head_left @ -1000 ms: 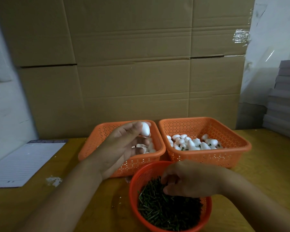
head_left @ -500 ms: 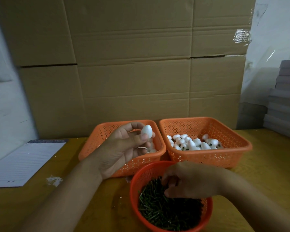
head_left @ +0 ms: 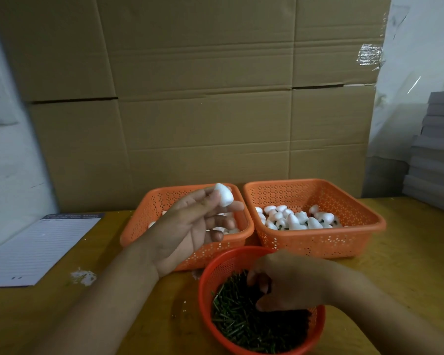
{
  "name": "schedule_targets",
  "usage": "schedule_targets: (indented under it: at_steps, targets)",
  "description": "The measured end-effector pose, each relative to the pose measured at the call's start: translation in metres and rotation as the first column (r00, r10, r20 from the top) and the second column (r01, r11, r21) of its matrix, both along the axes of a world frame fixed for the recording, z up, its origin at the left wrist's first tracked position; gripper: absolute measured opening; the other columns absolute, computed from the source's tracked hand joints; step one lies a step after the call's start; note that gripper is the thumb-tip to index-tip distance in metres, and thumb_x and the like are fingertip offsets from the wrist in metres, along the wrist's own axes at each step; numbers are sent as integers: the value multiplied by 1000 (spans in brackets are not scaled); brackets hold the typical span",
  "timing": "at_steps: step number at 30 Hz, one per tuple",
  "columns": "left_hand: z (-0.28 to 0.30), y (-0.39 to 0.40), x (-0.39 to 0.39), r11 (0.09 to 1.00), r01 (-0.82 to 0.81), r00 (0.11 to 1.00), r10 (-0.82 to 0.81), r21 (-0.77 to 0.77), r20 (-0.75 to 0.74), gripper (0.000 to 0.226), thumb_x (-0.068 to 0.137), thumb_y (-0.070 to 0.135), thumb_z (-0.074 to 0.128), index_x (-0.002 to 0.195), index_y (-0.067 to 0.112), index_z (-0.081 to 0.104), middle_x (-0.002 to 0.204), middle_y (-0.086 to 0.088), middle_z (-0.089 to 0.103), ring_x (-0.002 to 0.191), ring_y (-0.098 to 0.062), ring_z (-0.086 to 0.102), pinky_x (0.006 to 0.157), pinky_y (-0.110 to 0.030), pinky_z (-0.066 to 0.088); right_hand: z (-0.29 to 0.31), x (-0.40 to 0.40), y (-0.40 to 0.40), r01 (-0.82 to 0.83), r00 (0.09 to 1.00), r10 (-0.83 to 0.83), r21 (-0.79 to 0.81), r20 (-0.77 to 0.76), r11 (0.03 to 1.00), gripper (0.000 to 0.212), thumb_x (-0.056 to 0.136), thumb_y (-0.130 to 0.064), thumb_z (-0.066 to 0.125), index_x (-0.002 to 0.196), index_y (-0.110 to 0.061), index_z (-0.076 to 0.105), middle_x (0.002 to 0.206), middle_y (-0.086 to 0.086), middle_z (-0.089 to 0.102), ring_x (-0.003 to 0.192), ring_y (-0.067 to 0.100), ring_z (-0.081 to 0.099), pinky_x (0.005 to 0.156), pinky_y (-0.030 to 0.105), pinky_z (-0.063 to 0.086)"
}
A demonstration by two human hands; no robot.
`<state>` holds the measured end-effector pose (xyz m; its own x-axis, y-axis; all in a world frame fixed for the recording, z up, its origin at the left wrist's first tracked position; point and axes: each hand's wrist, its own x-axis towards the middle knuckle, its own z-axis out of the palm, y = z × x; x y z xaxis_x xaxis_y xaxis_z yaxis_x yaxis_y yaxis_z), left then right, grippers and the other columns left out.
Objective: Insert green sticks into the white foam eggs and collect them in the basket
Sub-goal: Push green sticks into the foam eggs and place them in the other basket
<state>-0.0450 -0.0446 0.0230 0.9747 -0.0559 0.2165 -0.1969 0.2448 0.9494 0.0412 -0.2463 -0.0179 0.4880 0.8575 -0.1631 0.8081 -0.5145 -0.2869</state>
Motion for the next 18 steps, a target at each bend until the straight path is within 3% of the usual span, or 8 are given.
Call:
schedule_targets:
  at_steps: [5, 7, 10, 13, 16, 18]
  targets:
    - [2, 1, 3, 991, 48, 992, -62, -126, -106, 31, 81, 42, 71, 97, 16, 67, 104, -9, 75, 71, -13, 69, 60, -22, 55, -7, 1, 4, -5, 997, 0, 64, 78, 998, 26, 89, -33, 68, 115, -35, 63, 96, -18, 60, 82, -2, 54, 67, 15, 42]
    - [2, 1, 3, 984, 62, 988, -84, -167, -129, 27, 80, 40, 73, 93, 16, 72, 104, -10, 75, 71, -14, 70, 60, -23, 56, -9, 0, 5, -6, 995, -1, 73, 99, 997, 27, 90, -33, 67, 117, -36, 64, 91, -21, 57, 77, -5, 50, 64, 14, 38]
    - [2, 2, 3, 980, 87, 984, -112, -179, -136, 20, 83, 38, 71, 88, 18, 76, 107, -12, 75, 73, -14, 71, 61, -24, 57, -9, -2, 7, -24, 992, 15, 70, 124, 997, 32, 92, -30, 64, 124, -34, 63, 107, -16, 65, 86, 0, 53, 72, 19, 44]
    - [2, 2, 2, 980, 93, 983, -119, -178, -138, 19, 85, 38, 70, 86, 19, 75, 109, -12, 74, 74, -15, 71, 61, -24, 56, -6, -3, 7, -34, 992, 21, 104, 124, 994, 24, 92, -25, 62, 114, -32, 70, 108, -15, 71, 94, 1, 62, 81, 25, 53]
    - [2, 2, 2, 980, 80, 984, -107, -182, -143, 19, 85, 38, 70, 85, 20, 73, 110, -11, 74, 76, -15, 69, 61, -24, 55, 2, -2, 3, -16, 996, -1, 193, 85, 981, 20, 93, -23, 64, 108, -31, 74, 100, -20, 71, 88, -10, 60, 77, 8, 46]
    - [2, 2, 3, 980, 62, 985, -91, -189, -148, 19, 84, 38, 71, 85, 20, 74, 109, -9, 73, 77, -14, 68, 59, -24, 53, 9, 0, -1, -13, 999, 2, 252, 40, 968, 19, 94, -23, 65, 107, -30, 75, 100, -23, 71, 89, -14, 60, 78, 5, 45]
